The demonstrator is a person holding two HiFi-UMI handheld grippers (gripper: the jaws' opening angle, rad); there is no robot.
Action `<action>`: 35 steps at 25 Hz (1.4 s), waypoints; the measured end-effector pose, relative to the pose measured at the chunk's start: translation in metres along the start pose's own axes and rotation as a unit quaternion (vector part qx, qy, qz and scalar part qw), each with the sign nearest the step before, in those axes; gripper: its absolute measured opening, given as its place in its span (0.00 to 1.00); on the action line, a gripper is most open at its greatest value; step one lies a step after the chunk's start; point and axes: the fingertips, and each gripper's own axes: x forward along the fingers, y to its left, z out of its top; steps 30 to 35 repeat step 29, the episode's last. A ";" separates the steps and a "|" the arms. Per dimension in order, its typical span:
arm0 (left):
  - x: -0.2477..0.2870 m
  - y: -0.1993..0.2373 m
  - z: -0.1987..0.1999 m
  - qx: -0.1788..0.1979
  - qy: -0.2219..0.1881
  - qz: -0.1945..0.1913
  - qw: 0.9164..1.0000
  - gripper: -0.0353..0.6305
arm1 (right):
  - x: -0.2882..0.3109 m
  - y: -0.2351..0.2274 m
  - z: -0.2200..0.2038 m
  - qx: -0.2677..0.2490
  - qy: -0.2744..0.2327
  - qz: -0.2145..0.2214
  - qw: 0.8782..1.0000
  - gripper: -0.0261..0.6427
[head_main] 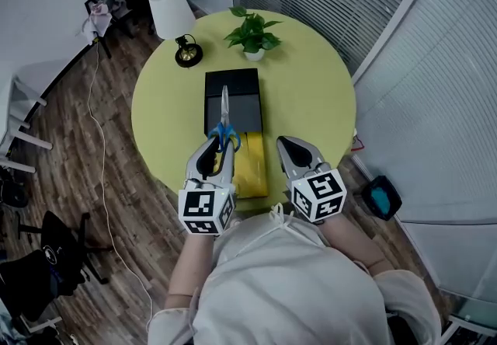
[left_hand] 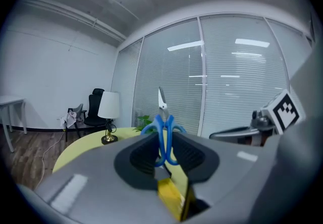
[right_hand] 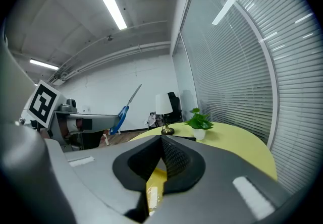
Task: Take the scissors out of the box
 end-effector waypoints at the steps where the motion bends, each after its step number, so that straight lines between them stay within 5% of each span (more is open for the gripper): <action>1: 0.000 0.000 -0.001 0.000 0.001 0.000 1.000 0.19 | 0.000 0.000 0.000 0.001 0.000 0.000 1.000 0.04; 35: -0.009 0.002 -0.015 -0.015 0.007 0.015 1.000 0.19 | 0.002 0.015 -0.020 -0.017 0.032 0.010 0.999 0.04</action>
